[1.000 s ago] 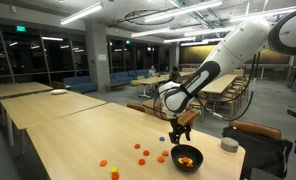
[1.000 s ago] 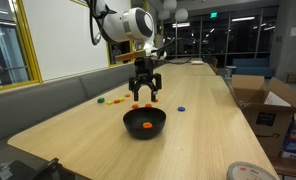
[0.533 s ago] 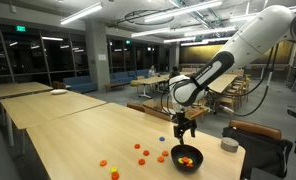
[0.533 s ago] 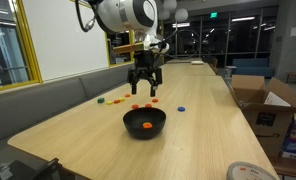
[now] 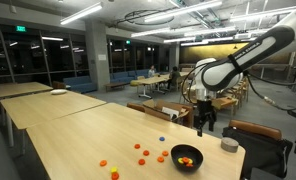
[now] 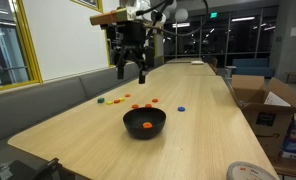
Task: Put the circles inside the black bowl.
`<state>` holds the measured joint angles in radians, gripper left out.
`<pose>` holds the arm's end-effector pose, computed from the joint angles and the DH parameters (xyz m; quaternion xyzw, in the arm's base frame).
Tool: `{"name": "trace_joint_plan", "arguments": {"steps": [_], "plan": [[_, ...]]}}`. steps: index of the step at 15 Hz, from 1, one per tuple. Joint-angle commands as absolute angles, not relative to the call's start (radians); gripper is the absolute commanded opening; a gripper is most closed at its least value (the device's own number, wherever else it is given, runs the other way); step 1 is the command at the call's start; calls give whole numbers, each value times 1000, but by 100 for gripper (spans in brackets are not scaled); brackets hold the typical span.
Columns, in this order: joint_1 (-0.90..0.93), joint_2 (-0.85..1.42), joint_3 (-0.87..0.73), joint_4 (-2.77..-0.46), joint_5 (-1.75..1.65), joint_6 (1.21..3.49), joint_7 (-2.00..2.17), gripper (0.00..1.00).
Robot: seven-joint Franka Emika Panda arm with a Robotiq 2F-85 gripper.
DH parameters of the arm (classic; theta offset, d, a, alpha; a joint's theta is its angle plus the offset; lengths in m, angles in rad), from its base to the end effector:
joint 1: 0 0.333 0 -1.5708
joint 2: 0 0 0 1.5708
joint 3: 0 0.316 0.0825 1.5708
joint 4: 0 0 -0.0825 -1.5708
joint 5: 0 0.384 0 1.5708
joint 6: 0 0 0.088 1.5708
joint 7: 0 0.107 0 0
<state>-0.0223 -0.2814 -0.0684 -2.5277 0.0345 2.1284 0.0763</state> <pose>0.4161 -0.0358 0.3669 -0.9938 0.0913 0.0592 0.0239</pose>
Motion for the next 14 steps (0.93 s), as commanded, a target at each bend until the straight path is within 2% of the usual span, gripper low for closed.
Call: {"name": "trace_joint_plan", "arguments": {"steps": [1, 8, 14], "plan": [[-55, -533, -88, -2667, 46, 2073, 21, 100], [-157, -840, -161, -2792, 19, 1946, -27, 100], [-187, -827, -171, -2756, 19, 1929, -14, 100]]}}
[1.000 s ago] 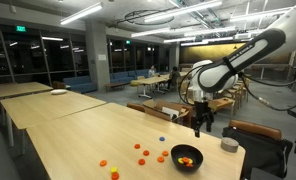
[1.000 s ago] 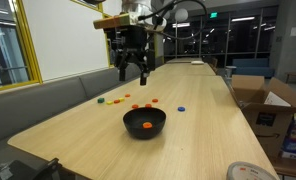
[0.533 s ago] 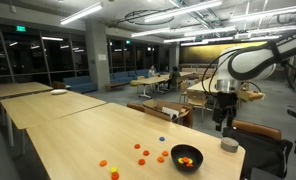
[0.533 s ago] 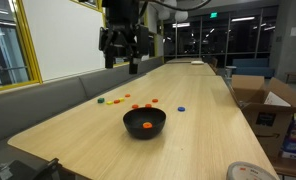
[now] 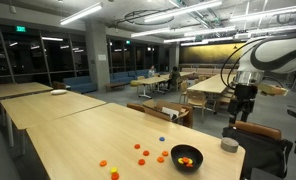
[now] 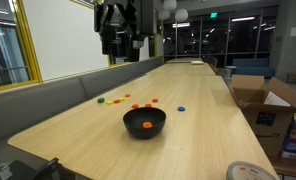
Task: Put the circles inside the black bowl.
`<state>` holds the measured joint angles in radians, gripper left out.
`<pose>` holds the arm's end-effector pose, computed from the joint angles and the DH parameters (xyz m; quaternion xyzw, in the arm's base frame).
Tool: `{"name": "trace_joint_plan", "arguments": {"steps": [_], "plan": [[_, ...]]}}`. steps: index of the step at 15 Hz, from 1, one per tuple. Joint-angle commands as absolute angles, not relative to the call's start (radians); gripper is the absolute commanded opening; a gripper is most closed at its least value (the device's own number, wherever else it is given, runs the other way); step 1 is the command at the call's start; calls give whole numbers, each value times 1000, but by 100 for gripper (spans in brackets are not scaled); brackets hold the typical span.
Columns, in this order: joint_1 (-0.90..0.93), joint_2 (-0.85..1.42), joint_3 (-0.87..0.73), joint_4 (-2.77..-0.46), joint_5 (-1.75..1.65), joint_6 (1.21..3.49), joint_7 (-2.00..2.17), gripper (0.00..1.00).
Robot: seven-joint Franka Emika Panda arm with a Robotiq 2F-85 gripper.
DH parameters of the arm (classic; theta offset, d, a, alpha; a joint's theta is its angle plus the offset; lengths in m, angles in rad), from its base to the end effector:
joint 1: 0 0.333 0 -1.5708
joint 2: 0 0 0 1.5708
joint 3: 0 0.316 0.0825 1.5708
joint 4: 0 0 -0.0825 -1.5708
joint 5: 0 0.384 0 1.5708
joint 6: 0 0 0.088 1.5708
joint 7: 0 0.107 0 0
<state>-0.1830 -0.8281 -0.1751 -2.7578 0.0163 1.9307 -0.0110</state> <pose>0.2831 -0.1015 0.4399 -0.9865 0.1473 -0.0077 0.0716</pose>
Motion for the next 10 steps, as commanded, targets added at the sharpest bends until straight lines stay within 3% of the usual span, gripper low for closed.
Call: {"name": "trace_joint_plan", "arguments": {"steps": [1, 10], "plan": [[-187, -825, -170, -2757, 19, 1929, -14, 100], [-186, -813, -167, -2757, 19, 1929, -13, 100]]}}
